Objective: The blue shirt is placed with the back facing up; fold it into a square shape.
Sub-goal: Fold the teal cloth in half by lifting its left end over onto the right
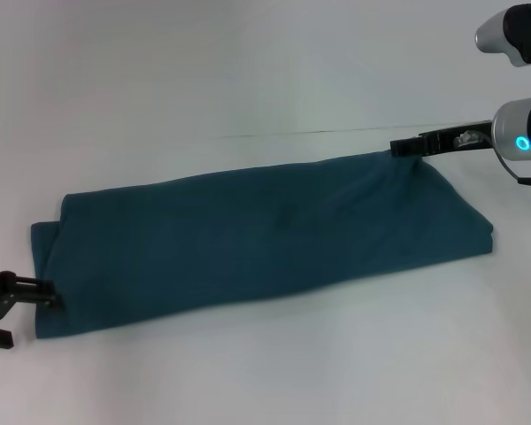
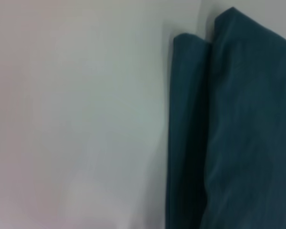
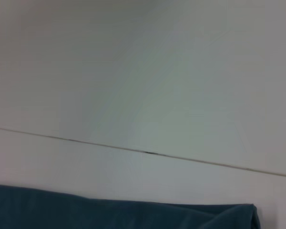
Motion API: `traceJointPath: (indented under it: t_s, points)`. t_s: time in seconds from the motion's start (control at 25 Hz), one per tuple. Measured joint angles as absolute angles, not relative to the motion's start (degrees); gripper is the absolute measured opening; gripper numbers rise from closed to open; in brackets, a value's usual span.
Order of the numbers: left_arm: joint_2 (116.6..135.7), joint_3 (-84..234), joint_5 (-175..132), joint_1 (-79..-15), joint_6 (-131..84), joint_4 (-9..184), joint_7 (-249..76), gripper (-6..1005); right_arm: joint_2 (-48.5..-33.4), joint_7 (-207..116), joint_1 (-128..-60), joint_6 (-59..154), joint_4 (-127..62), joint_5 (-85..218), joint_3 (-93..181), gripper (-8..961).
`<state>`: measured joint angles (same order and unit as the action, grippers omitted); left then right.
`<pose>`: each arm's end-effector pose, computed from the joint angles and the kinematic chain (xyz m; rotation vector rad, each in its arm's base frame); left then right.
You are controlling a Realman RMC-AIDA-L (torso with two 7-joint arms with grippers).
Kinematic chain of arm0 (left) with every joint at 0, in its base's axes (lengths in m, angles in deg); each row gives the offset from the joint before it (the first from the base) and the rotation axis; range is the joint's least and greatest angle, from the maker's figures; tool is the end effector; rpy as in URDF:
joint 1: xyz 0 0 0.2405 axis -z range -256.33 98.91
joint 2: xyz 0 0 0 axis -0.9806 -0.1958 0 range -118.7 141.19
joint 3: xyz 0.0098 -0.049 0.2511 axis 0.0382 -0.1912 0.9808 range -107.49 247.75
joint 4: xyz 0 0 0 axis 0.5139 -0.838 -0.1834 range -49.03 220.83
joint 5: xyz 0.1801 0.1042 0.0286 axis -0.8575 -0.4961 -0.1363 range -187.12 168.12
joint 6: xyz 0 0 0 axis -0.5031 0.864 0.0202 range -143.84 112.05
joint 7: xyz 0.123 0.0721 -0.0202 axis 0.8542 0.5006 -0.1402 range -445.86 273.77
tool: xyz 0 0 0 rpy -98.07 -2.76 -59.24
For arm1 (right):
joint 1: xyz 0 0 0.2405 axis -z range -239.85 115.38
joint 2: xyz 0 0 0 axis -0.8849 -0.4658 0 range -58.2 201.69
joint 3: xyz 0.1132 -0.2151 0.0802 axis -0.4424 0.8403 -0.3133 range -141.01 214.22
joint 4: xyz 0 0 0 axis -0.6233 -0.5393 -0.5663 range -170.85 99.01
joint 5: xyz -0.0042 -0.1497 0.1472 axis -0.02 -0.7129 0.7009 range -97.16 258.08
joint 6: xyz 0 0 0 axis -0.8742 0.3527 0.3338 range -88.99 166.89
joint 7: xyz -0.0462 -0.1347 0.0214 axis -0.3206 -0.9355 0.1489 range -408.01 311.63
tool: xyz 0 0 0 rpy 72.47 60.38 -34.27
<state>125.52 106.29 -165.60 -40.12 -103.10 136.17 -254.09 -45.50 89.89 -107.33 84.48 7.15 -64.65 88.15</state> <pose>-0.3040 0.3653 0.0663 -1.7180 -2.1367 -0.0044 0.2452 0.4650 0.0355 -2.0326 1.1034 0.1243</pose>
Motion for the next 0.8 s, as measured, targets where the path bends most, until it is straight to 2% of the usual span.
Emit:
traceJointPath:
  t_s: [0.8]
  points:
    - [126.03, 106.2, -162.7, -39.1, -97.6, 130.5, -252.8, 942, -45.68, 89.9, -107.4, 84.6, 7.1, -64.6, 89.0, 926]
